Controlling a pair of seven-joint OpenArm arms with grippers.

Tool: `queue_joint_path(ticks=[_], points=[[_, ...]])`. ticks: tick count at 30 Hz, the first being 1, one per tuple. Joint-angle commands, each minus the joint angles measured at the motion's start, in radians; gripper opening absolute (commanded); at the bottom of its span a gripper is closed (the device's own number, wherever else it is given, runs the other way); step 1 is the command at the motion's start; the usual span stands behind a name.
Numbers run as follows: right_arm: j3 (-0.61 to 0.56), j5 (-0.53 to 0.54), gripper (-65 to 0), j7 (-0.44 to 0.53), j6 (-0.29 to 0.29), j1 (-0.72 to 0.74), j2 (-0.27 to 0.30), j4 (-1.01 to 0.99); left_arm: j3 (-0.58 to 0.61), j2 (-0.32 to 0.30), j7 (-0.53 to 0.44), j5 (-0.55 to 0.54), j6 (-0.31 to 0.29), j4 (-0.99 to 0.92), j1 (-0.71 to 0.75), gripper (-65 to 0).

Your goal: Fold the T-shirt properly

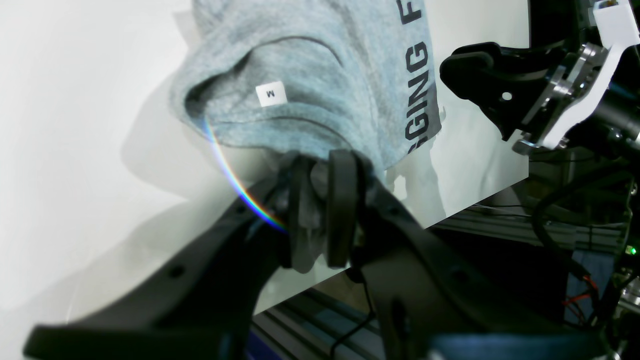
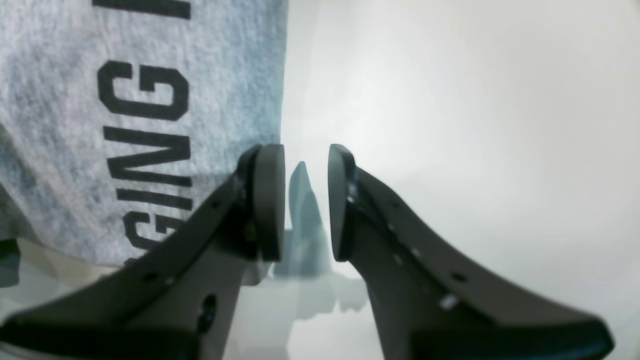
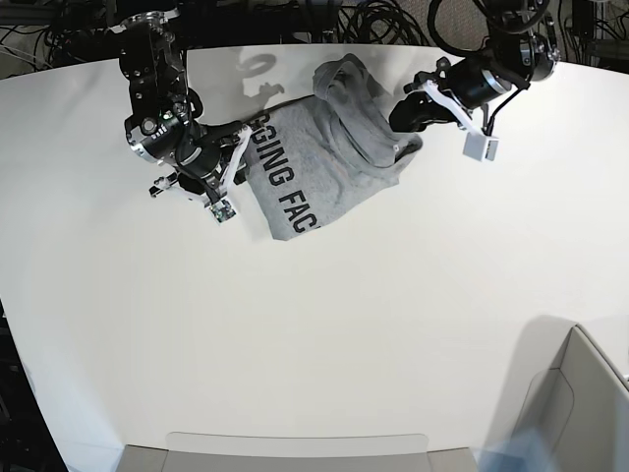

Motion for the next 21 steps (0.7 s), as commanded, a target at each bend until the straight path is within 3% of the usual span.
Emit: queue_joint_path(ticks=[1, 10, 21], points=[[0.002, 0.005, -50.9, 0.013, -0.001, 0.012, 0.003, 0.016, 0.0, -0.004, -0.014, -0.017, -0.003, 0.015, 0.002, -55.3], [-0.001, 0.002, -51.0, 0.013, -0.001, 0.015, 0.003, 0.016, 0.132, -0.002, -0.026, -0.019, 0.0, 0.015, 0.0, -55.3], [0.002, -0.001, -51.0, 0.013, -0.001, 0.012, 0.005, 0.014, 0.094, -0.002, -0.026, -0.019, 0.001, 0.01, -0.017, -55.3]])
